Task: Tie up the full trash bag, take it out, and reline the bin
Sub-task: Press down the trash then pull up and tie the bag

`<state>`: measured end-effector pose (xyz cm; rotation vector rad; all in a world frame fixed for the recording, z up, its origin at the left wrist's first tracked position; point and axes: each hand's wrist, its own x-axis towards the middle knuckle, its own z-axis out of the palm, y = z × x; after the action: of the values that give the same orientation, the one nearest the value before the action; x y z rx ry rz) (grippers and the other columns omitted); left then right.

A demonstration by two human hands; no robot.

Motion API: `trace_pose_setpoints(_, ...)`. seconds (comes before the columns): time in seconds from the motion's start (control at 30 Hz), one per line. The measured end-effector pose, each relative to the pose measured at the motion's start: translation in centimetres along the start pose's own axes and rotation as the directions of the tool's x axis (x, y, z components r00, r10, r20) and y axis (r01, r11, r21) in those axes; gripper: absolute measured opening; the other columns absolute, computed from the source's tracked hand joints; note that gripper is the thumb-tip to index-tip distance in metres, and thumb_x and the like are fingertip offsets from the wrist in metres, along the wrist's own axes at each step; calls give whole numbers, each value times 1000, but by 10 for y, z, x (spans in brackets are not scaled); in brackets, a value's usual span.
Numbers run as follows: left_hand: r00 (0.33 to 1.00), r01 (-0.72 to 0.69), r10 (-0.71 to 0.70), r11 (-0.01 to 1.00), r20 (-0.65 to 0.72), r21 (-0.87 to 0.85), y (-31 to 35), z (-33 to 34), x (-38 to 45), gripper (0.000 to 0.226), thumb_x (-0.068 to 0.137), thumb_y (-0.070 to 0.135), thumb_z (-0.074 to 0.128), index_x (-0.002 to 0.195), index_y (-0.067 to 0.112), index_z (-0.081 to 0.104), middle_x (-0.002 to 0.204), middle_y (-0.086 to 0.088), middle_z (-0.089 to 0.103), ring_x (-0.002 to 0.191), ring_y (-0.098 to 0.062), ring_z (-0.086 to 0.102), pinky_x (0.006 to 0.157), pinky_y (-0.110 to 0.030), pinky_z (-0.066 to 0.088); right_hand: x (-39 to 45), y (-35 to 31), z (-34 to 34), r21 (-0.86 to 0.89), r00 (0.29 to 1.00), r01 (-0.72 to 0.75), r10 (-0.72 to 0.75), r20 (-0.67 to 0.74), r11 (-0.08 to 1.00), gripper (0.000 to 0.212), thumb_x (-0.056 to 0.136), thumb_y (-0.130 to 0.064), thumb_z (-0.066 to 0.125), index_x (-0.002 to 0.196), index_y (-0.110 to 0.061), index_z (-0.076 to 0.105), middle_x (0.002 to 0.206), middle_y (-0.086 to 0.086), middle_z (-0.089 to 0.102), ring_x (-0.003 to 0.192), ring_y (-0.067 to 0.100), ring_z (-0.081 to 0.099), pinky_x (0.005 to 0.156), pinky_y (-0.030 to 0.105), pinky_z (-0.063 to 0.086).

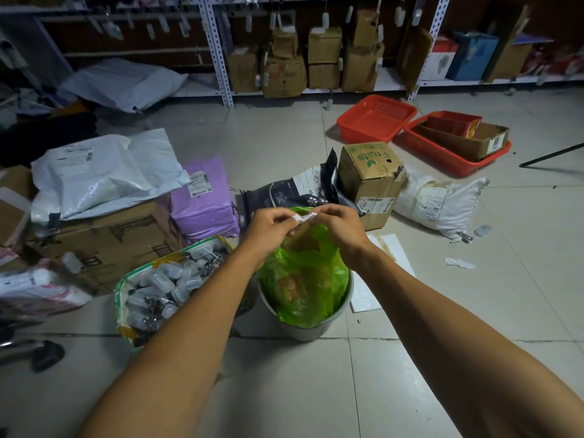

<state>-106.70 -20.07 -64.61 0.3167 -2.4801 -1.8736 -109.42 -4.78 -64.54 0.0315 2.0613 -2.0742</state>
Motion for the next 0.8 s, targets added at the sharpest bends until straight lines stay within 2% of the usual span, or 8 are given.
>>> trace_pose_setpoints(0.17,999,14,-12,999,-31,37,-2,0,-1,13,90,10,65,99,14,74,91,-7,73,72,-13,64,75,-32,55,3,-2,-3,16,1000,-17,17,11,1000,15,79,2,63,74,-9,73,75,5,69,78,20,61,76,33,48)
trace_pose_setpoints(0.3,999,22,-22,1000,-38,-10,-3,0,-1,11,91,9,62,96,11,72,87,-7,73,70,-14,64,76,-32,54,3,-1,-6,-25,1000,-24,24,-7,999,17,79,4,66,72,-10,72,73,6,69,72,17,61,67,28,50)
trace_pose_setpoints(0.43,999,13,-15,998,-44,-53,-1,0,-2,11,92,6,60,96,7,70,80,-2,69,70,-13,66,71,-21,53,4,2,-6,-38,999,-23,22,-33,999,13,78,4,68,75,-7,71,73,6,68,69,17,60,62,24,50)
trace_pose_setpoints(0.6,998,-29,28,999,-48,-22,-3,1,-5,10,90,10,64,93,14,73,83,-2,71,78,-17,70,82,-33,54,10,1,-6,28,984,-69,73,-163,997,14,76,3,69,81,-10,72,79,3,68,79,20,62,75,35,52)
trace_pose_setpoints(0.67,997,-43,43,999,-58,-3,-4,1,-5,10,89,13,66,92,19,73,85,-1,72,82,-17,70,83,-34,54,11,0,-4,34,977,-65,71,-200,997,17,76,4,70,86,-11,68,81,2,66,76,19,60,70,32,51)
trace_pose_setpoints(0.73,994,-35,36,999,-99,10,-5,2,-4,12,89,15,65,86,24,73,85,2,71,84,-15,67,82,-33,52,12,0,-6,42,972,-67,75,-224,997,18,79,6,66,80,-12,64,76,2,63,70,16,57,64,28,48)
trace_pose_setpoints(0.8,987,-2,-13,995,-159,-96,-5,-1,-3,18,90,10,62,78,21,70,80,1,70,76,-10,65,81,-31,51,12,2,-10,68,966,-84,98,-239,994,24,82,9,59,73,-13,60,72,2,60,66,15,55,59,25,46)
